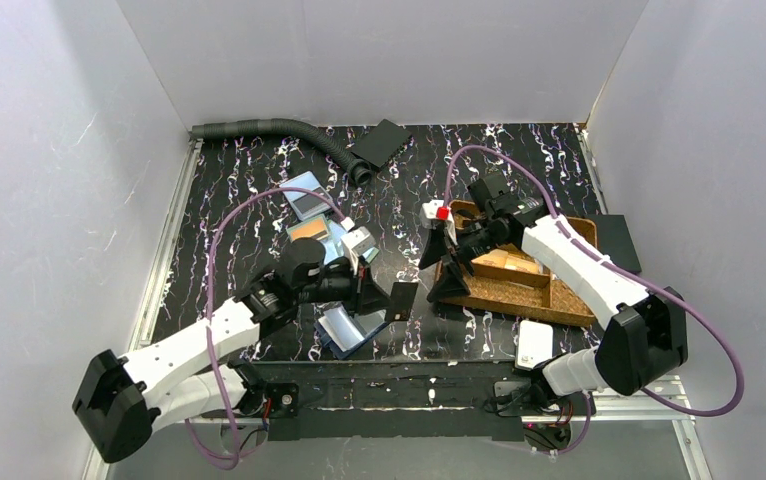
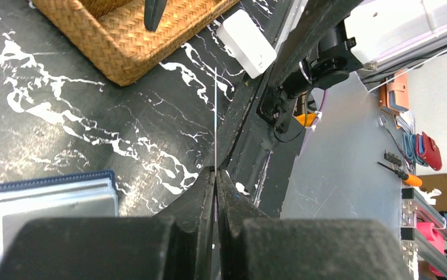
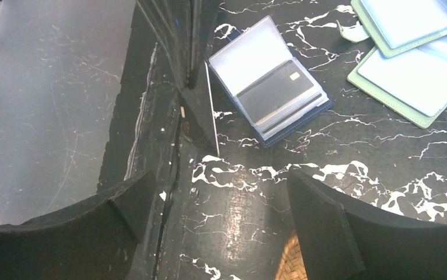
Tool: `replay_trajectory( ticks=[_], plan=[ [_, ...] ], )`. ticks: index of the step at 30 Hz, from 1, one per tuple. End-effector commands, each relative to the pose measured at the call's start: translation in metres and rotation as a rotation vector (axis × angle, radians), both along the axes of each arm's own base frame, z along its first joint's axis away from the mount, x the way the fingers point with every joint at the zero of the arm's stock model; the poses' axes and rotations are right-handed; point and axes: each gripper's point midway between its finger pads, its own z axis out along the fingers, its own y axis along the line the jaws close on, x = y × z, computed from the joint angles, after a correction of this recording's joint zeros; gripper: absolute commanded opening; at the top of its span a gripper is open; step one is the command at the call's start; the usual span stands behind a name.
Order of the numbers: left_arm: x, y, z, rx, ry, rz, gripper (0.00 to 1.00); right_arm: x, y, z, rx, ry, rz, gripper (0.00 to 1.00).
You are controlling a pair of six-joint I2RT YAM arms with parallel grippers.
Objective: Take the credit cards out of the card holder
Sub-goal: Remove the credit card from the card holder.
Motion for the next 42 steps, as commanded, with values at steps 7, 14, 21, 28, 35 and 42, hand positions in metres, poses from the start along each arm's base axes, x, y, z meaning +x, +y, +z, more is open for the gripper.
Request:
replay_trajectory(
  ticks=[7,14,21,28,35,42],
  plan=[
    [0.008,-0.031,0.029,-0.042,-0.064,-0.119,0.00,-0.012,0.008,0.016,0.080,0.137,-0.022,0.82],
    [0.017,-0.036,0.029,-0.037,-0.068,-0.100,0.00,-0.017,0.009,0.022,0.115,0.163,-0.009,0.25],
    [0.029,-0.029,0.038,-0.073,-0.078,0.027,0.15,-0.012,0.001,0.033,0.138,0.147,-0.033,0.01],
    [0.047,0.005,0.051,-0.176,-0.078,0.315,0.89,0.004,-0.016,0.049,0.229,0.157,-0.137,0.01],
    [0.041,0.031,0.049,-0.325,-0.040,0.441,0.98,0.024,-0.035,0.065,0.338,0.223,-0.251,0.01],
    [0.035,0.033,0.046,-0.489,0.035,0.455,0.98,0.059,-0.048,0.058,0.292,0.179,-0.449,0.01]
  ],
)
